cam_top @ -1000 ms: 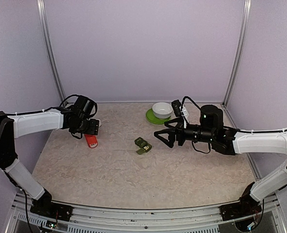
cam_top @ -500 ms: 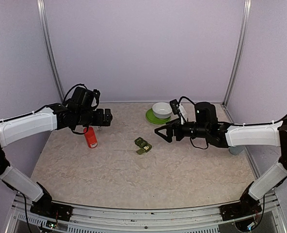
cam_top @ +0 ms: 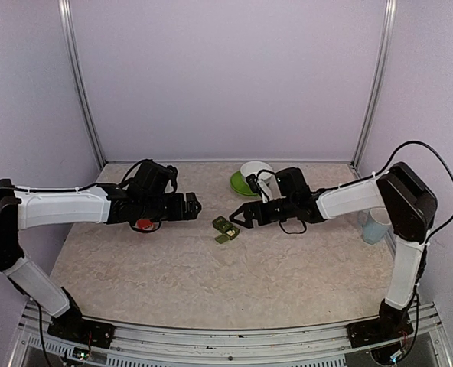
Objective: Sort the pills into containers
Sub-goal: Adjust the pill container at the center of the board.
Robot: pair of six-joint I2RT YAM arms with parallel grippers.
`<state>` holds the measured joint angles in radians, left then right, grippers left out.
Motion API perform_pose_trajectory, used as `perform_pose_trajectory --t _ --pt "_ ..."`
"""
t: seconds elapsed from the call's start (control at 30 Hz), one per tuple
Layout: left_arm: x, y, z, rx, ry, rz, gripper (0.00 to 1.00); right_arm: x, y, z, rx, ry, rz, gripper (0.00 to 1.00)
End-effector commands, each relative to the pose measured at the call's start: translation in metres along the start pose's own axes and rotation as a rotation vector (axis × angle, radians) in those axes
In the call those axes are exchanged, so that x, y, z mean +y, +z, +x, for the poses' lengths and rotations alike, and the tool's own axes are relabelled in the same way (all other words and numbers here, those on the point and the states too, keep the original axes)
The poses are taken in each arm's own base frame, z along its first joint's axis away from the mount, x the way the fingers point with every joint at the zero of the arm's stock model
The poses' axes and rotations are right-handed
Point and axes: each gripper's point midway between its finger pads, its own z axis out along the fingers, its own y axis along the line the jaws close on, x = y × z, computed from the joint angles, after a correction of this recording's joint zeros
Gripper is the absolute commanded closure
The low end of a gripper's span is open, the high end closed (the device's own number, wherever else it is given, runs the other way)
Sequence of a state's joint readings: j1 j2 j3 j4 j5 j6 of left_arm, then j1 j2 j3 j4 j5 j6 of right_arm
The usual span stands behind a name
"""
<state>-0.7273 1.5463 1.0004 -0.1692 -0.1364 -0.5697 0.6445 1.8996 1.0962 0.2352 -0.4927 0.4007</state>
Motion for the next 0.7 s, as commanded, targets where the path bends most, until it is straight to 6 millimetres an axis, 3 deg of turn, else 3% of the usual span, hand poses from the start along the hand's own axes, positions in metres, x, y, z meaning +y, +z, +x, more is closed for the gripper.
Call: perform_pose_trajectory --t 0.0,0.4,0.67 --pt "-0.004 0.0 -0.005 -0.038 -0.044 0.02 0.01 -0.017 0.014 0.017 0.066 0.068 0.019 0.0" --pt "0.01 -0.004 -0.011 -0.067 -0.069 -0.011 0.01 -0.008 0.038 0.054 0.142 0.077 -0.074 0.0" --pt "0.02 -0.004 -0.011 -0.07 -0.086 -0.029 0.01 0.018 0.052 0.067 0.18 0.028 -0.139 0.0"
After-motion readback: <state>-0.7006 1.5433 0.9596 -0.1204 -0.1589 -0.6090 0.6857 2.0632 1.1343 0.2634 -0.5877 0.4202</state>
